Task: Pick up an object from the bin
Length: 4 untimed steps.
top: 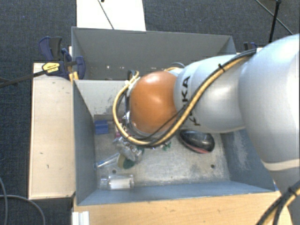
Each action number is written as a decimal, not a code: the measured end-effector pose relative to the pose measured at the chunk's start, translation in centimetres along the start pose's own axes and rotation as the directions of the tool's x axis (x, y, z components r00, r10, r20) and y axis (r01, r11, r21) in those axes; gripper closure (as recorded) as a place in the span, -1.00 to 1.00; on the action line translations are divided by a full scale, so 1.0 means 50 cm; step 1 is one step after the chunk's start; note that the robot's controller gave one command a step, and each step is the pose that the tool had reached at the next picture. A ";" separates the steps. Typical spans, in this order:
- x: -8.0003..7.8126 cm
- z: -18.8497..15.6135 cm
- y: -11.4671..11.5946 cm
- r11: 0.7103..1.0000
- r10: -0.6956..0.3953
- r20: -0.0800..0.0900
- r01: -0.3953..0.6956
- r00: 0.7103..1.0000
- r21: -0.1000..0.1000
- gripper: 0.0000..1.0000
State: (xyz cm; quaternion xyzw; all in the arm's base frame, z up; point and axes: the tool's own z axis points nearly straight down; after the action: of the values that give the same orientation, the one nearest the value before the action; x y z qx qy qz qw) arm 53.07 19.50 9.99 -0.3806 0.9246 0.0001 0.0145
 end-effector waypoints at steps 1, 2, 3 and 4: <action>-0.004 -0.132 0.035 1.000 -0.014 -0.017 0.014 1.000 -0.008 1.00; -0.015 -0.159 -0.031 0.971 -0.239 -0.019 0.239 0.971 -0.013 1.00; -0.124 -0.067 0.044 1.000 -0.024 -0.021 0.024 0.999 -0.013 1.00; 0.010 -0.006 -0.064 1.000 -0.004 -0.027 0.004 1.000 -0.012 1.00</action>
Offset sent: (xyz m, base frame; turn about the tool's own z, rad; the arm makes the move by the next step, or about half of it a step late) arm -0.0146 0.0111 0.0608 -0.0168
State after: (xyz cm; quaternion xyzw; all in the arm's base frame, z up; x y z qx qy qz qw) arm 54.94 16.86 10.29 -0.3825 0.9239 0.0003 -0.0004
